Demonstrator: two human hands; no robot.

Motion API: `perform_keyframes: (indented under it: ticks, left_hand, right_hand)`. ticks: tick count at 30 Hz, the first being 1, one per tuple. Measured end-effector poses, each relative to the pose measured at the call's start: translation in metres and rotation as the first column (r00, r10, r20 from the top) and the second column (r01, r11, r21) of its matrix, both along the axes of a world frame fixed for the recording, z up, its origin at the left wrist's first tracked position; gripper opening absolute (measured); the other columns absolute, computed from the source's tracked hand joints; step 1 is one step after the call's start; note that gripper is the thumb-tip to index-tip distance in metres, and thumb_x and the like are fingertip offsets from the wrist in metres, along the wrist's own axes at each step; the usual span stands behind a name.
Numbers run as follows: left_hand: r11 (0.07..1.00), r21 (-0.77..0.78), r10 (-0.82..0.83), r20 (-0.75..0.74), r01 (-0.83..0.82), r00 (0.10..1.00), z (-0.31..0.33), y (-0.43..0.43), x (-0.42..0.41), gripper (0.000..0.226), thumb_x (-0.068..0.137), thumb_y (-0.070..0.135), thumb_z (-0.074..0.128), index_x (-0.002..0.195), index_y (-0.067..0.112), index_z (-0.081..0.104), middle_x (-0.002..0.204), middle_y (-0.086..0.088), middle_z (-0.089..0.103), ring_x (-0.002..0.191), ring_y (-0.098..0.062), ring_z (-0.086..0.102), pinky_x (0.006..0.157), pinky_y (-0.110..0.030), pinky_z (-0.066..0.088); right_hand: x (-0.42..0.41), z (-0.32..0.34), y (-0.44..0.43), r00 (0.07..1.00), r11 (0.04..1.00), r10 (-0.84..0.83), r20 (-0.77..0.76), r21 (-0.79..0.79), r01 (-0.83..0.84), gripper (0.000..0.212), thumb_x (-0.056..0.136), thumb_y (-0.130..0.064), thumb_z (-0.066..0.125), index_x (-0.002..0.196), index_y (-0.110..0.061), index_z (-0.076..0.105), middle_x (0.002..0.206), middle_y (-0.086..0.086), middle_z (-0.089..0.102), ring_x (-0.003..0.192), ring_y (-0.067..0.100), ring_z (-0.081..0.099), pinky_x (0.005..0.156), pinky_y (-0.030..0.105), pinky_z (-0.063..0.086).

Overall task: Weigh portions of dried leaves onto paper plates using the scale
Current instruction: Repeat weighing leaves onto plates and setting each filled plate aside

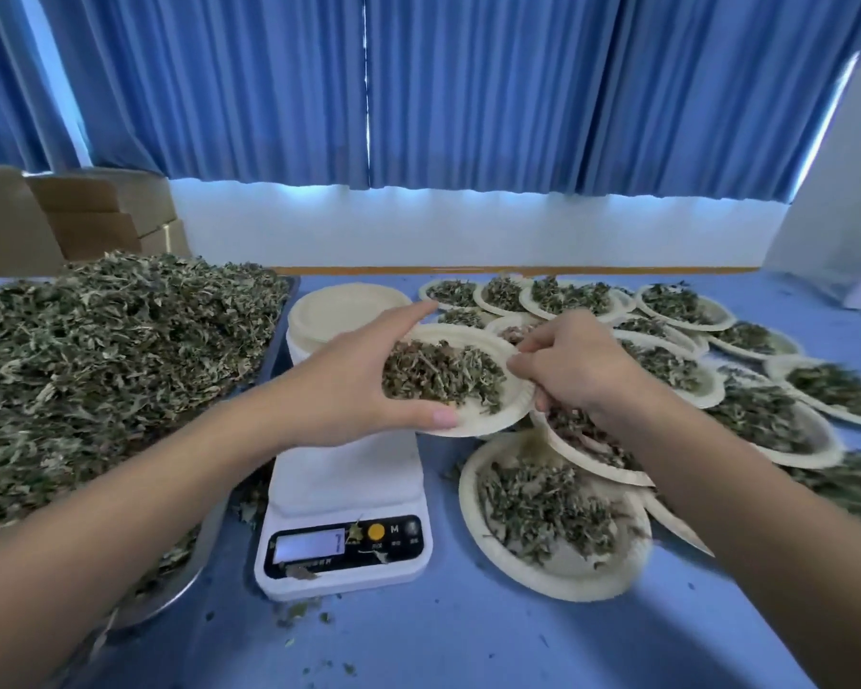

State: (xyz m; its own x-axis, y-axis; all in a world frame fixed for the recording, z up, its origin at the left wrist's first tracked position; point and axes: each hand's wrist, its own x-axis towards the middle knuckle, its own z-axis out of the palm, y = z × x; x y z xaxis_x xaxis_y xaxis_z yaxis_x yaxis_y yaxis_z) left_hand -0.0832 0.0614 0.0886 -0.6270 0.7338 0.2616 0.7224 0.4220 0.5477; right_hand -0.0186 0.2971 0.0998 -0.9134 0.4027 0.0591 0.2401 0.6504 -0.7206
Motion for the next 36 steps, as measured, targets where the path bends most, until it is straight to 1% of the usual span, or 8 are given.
perform_keyframes:
  ticks: [4, 9, 15, 21, 27, 32, 34, 36]
  left_hand:
    - [0.996, -0.061, -0.062, 0.054, 0.065, 0.997, 0.018, 0.067, -0.007, 0.121, 0.057, 0.08, 0.078, 0.154, 0.051, 0.013, 0.158, 0.025, 0.027, 0.137, 0.002, 0.033, 0.105, -0.022, 0.033]
    - [0.958, -0.185, -0.219, 0.021, 0.219, 0.975, 0.039, 0.18, -0.007, 0.133, 0.05, 0.088, 0.072, 0.157, 0.044, 0.007, 0.166, 0.019, 0.012, 0.15, -0.008, 0.022, 0.118, -0.033, 0.027]
    - [0.906, -0.284, -0.328, -0.003, 0.314, 0.945, 0.049, 0.323, -0.023, 0.128, 0.06, 0.078, 0.078, 0.159, 0.038, 0.006, 0.167, 0.012, 0.014, 0.151, -0.014, 0.023, 0.113, -0.029, 0.024]
    - [0.876, -0.351, -0.346, 0.022, 0.331, 0.938, 0.039, 0.437, -0.041, 0.125, 0.07, 0.069, 0.078, 0.161, 0.026, 0.005, 0.169, -0.001, 0.011, 0.152, -0.024, 0.021, 0.122, -0.044, 0.026]
    - [0.852, -0.438, -0.311, 0.016, 0.286, 0.95, 0.007, 0.497, -0.044, 0.117, 0.075, 0.059, 0.08, 0.16, 0.014, 0.013, 0.166, -0.01, 0.023, 0.149, -0.031, 0.029, 0.119, -0.044, 0.032]
    - [0.796, -0.527, -0.332, 0.027, 0.296, 0.943, -0.012, 0.507, -0.045, 0.093, 0.083, 0.048, 0.078, 0.155, 0.011, 0.032, 0.157, -0.009, 0.041, 0.141, -0.031, 0.042, 0.113, -0.044, 0.039]
    - [0.821, -0.484, -0.326, 0.041, 0.304, 0.944, -0.012, 0.504, -0.048, 0.088, 0.083, 0.044, 0.08, 0.153, 0.012, 0.038, 0.155, -0.008, 0.044, 0.139, -0.03, 0.045, 0.111, -0.041, 0.04]
    - [0.835, -0.453, -0.324, 0.056, 0.314, 0.944, -0.007, 0.501, -0.052, 0.085, 0.082, 0.039, 0.082, 0.152, 0.013, 0.041, 0.153, -0.009, 0.045, 0.138, -0.03, 0.045, 0.109, -0.039, 0.04]
  right_hand:
    - [0.026, 0.015, 0.057, 0.994, 0.993, -0.105, -0.004, -0.045, 0.105, 0.014, 0.096, -0.015, 0.069, 0.083, -0.01, 0.073, 0.045, 0.008, 0.062, 0.031, 0.007, 0.051, 0.05, 0.026, 0.042]
    - [0.049, 0.023, 0.15, 0.961, 0.961, -0.275, -0.027, -0.046, 0.273, 0.007, 0.095, -0.016, 0.071, 0.091, -0.01, 0.074, 0.043, 0.006, 0.062, 0.03, 0.009, 0.049, 0.043, 0.021, 0.038]
    - [0.055, 0.025, 0.273, 0.892, 0.894, -0.448, -0.063, -0.022, 0.448, 0.01, 0.093, -0.018, 0.074, 0.083, -0.014, 0.072, 0.043, 0.007, 0.061, 0.027, 0.008, 0.043, 0.036, 0.017, 0.034]
    - [0.037, 0.014, 0.37, 0.825, 0.826, -0.562, -0.06, 0.01, 0.564, 0.015, 0.092, -0.016, 0.074, 0.08, -0.006, 0.075, 0.076, 0.021, 0.074, 0.06, 0.026, 0.059, 0.062, 0.035, 0.053]
    - [0.023, -0.015, 0.413, 0.8, 0.8, -0.592, 0.1, 0.198, 0.567, 0.024, 0.095, -0.012, 0.065, 0.085, 0.006, 0.078, 0.044, 0.004, 0.057, 0.046, 0.021, 0.051, 0.047, 0.022, 0.042]
    - [0.012, -0.037, 0.421, 0.788, 0.795, -0.585, 0.193, 0.33, 0.51, 0.038, 0.1, -0.023, 0.061, 0.071, 0.001, 0.066, 0.058, 0.01, 0.059, 0.057, 0.025, 0.054, 0.055, 0.029, 0.042]
    - [0.009, -0.038, 0.421, 0.782, 0.763, -0.609, 0.137, 0.372, 0.529, 0.035, 0.101, -0.02, 0.054, 0.07, -0.003, 0.054, 0.07, 0.013, 0.058, 0.063, 0.027, 0.053, 0.057, 0.031, 0.041]
    - [0.006, -0.034, 0.417, 0.791, 0.738, -0.609, 0.063, 0.41, 0.536, 0.024, 0.098, -0.01, 0.05, 0.079, -0.001, 0.059, 0.081, 0.019, 0.062, 0.067, 0.03, 0.056, 0.057, 0.033, 0.044]
